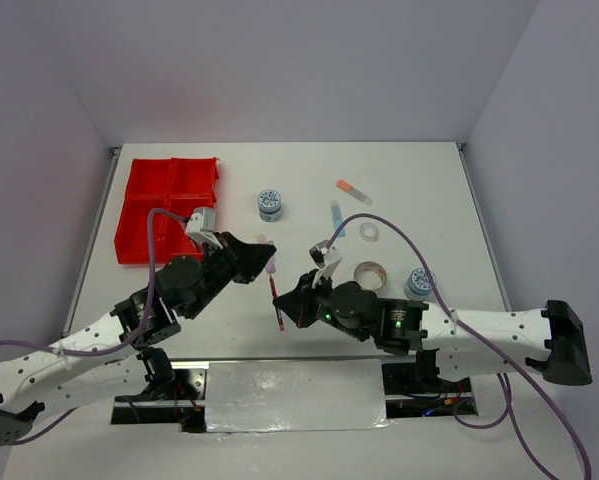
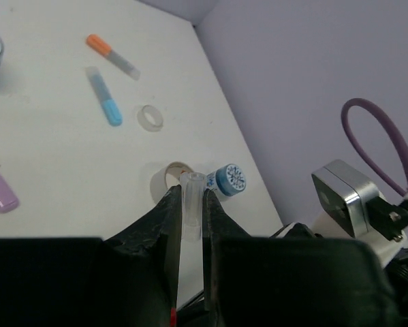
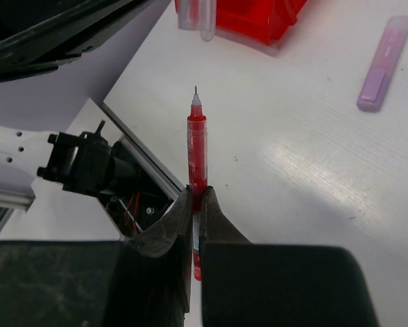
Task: Sort the stationery into containers
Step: Close the pen cap on the pen.
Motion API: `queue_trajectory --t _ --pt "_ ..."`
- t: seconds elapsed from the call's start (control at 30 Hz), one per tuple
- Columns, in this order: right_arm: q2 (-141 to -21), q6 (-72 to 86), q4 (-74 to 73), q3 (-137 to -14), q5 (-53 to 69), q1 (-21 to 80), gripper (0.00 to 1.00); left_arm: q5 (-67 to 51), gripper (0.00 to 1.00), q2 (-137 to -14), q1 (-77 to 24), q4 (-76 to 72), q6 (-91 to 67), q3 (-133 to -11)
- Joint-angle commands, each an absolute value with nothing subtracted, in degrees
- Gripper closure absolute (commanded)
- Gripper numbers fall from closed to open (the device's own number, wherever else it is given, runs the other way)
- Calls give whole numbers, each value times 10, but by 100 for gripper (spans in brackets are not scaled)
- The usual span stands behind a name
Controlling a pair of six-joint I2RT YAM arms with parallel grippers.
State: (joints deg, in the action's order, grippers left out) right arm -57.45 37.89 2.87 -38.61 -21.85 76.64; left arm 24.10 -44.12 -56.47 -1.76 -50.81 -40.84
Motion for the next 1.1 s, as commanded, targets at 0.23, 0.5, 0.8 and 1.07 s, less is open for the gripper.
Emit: queue_trajectory --t 0.23,0.5,0.8,1.07 --pt "-550 360 7 -439 -273 771 100 212 100 -426 -568 -113 -466 -400" --pt "-544 349 17 -434 -264 776 100 215 100 -427 -568 -114 -465 -401" --pt "-539 339 10 -438 -279 785 100 229 100 -427 -568 -105 -466 -403" --pt "-534 332 5 -442 -294 785 100 215 100 -430 -568 -114 -469 -402"
